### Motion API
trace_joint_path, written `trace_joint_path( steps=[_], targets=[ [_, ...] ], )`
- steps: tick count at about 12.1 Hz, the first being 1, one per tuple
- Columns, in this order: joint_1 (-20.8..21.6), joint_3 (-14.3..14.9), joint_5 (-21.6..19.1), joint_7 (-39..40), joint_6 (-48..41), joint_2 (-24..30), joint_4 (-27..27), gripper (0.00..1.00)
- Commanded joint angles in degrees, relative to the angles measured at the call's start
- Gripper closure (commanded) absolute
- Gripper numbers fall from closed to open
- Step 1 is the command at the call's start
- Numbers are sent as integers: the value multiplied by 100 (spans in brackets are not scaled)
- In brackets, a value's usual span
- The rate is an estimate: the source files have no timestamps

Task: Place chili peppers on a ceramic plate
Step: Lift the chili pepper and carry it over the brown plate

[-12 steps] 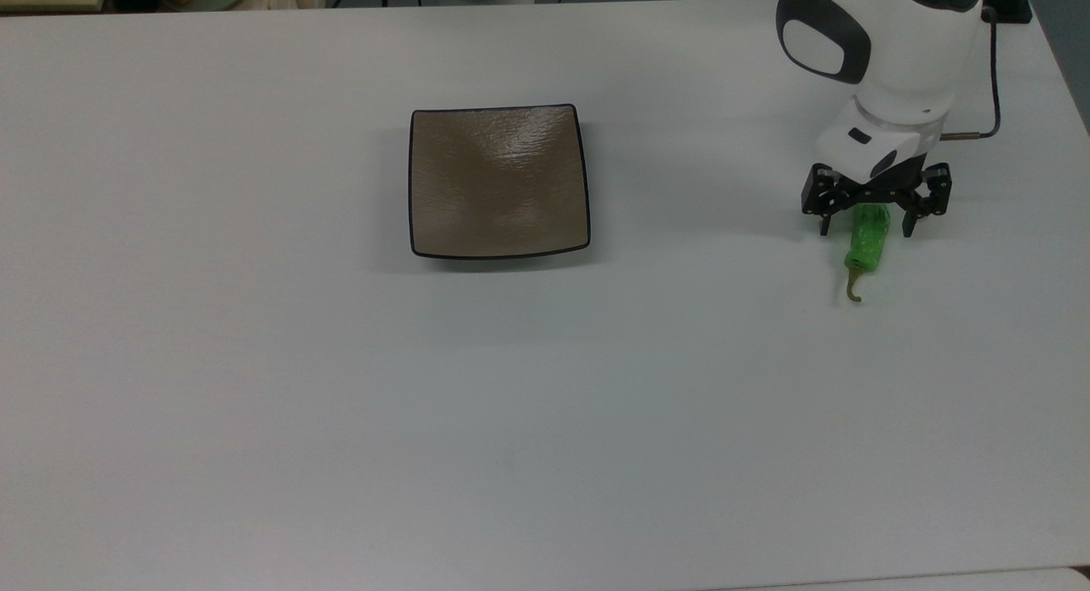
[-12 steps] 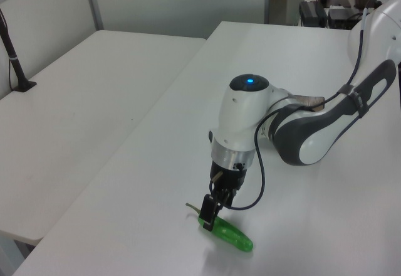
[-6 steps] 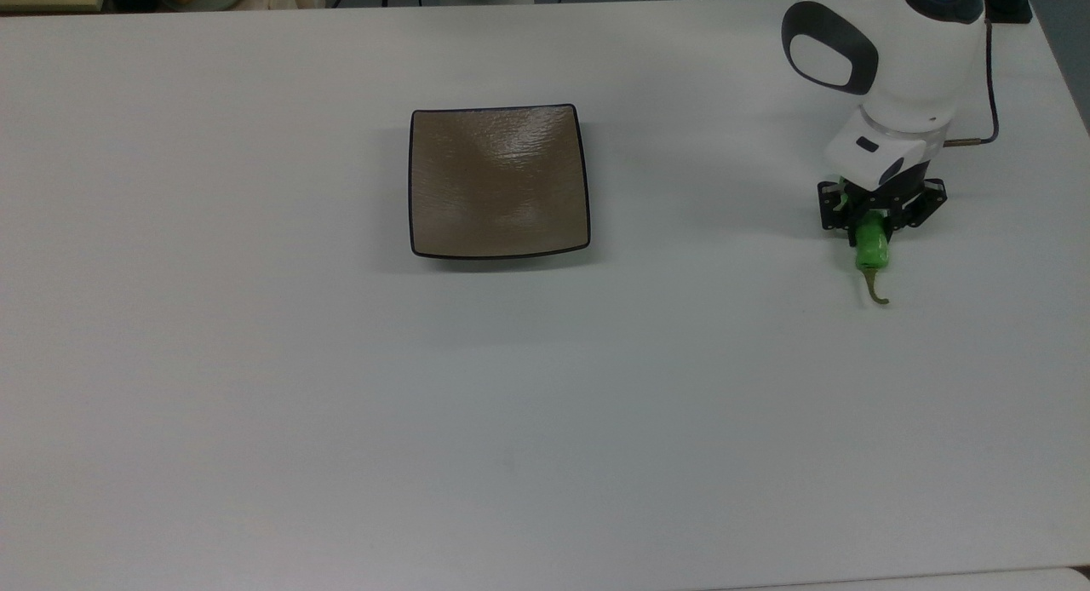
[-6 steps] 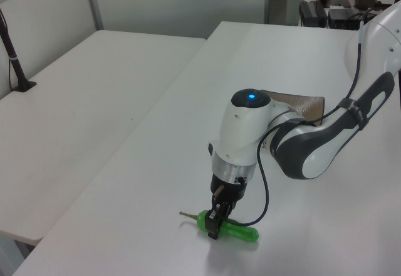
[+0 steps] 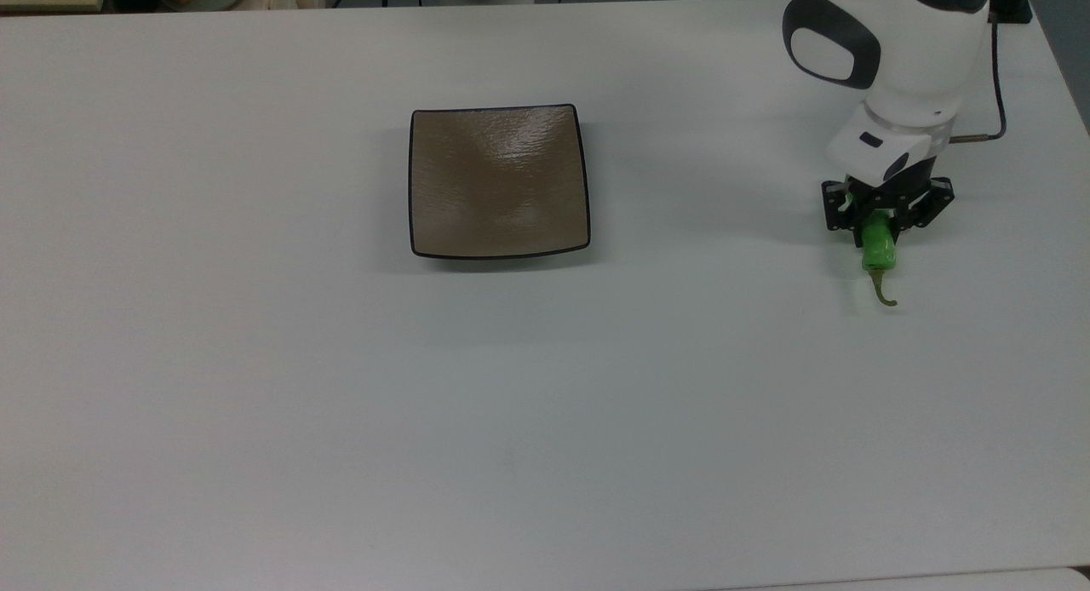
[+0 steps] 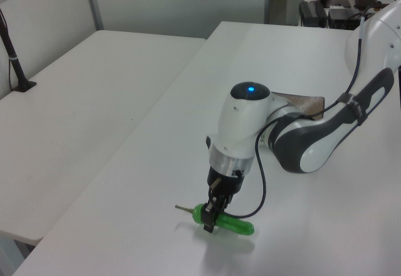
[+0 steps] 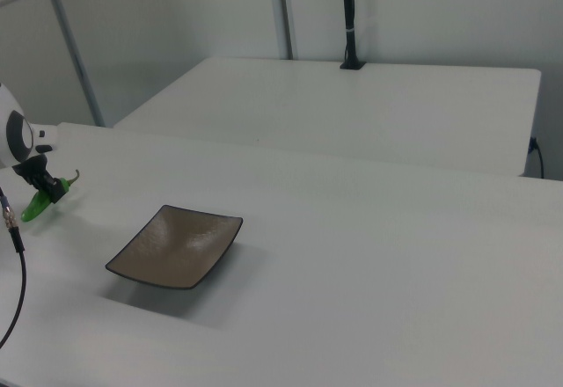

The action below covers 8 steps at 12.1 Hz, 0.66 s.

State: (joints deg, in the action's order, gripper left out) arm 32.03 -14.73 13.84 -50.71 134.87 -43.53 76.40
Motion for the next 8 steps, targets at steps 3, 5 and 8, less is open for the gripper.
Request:
trace_joint_path(
  steps=[3,5,8],
  targets=[
    [-372,-4,111,833,-635,994,533,85],
    [-548,-13,-30,1447,-1452,1276,533,85],
    [-724,-4,-30,2562,-2568,1645,708,85]
  ],
)
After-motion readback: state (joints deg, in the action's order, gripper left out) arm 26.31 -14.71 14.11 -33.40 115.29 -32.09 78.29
